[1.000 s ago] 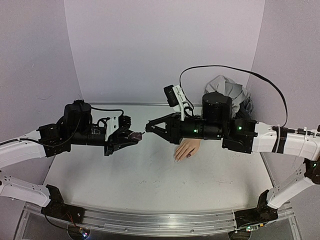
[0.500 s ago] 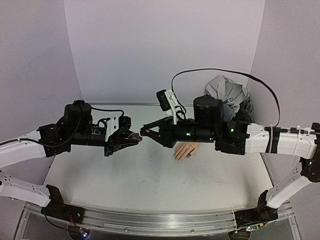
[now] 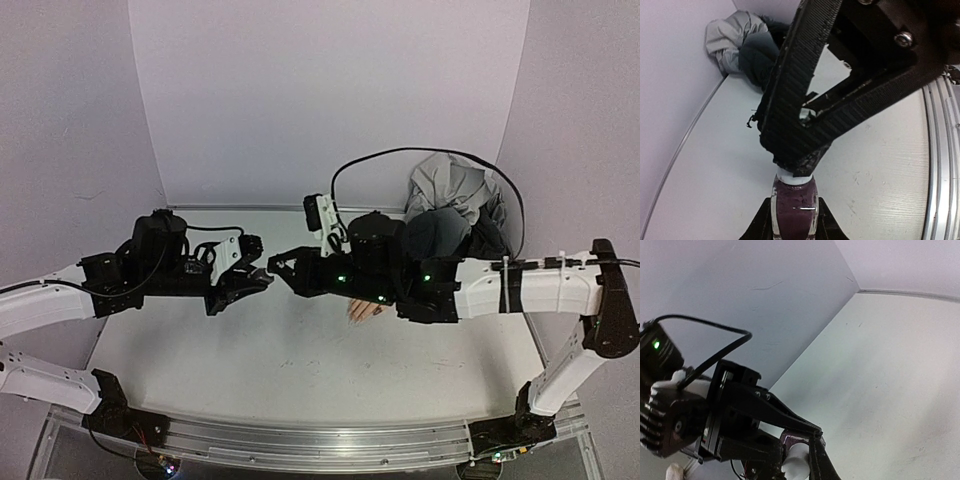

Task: Paint the nails

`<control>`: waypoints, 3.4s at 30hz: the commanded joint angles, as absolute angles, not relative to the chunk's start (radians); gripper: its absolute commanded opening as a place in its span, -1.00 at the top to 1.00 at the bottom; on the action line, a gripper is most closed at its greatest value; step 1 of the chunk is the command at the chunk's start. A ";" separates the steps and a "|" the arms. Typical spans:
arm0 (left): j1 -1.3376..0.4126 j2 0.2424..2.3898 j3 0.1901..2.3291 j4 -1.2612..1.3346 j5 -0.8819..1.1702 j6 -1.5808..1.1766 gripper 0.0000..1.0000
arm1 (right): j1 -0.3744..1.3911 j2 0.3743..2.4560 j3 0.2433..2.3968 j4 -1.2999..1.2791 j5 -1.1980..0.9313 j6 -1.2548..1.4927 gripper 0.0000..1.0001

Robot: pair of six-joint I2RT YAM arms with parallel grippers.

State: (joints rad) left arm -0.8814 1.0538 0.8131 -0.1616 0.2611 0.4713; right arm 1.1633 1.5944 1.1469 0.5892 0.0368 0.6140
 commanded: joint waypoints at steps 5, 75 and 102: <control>-0.914 1.024 0.824 0.071 0.173 0.428 1.00 | 1.266 1.797 1.278 0.587 0.173 1.056 1.00; -0.913 1.086 0.862 0.056 0.261 0.299 1.00 | 1.039 1.592 1.130 0.616 -0.441 0.311 1.00; -0.913 1.098 0.847 0.088 -0.060 0.313 1.00 | 1.217 1.676 1.278 0.583 0.250 0.764 0.07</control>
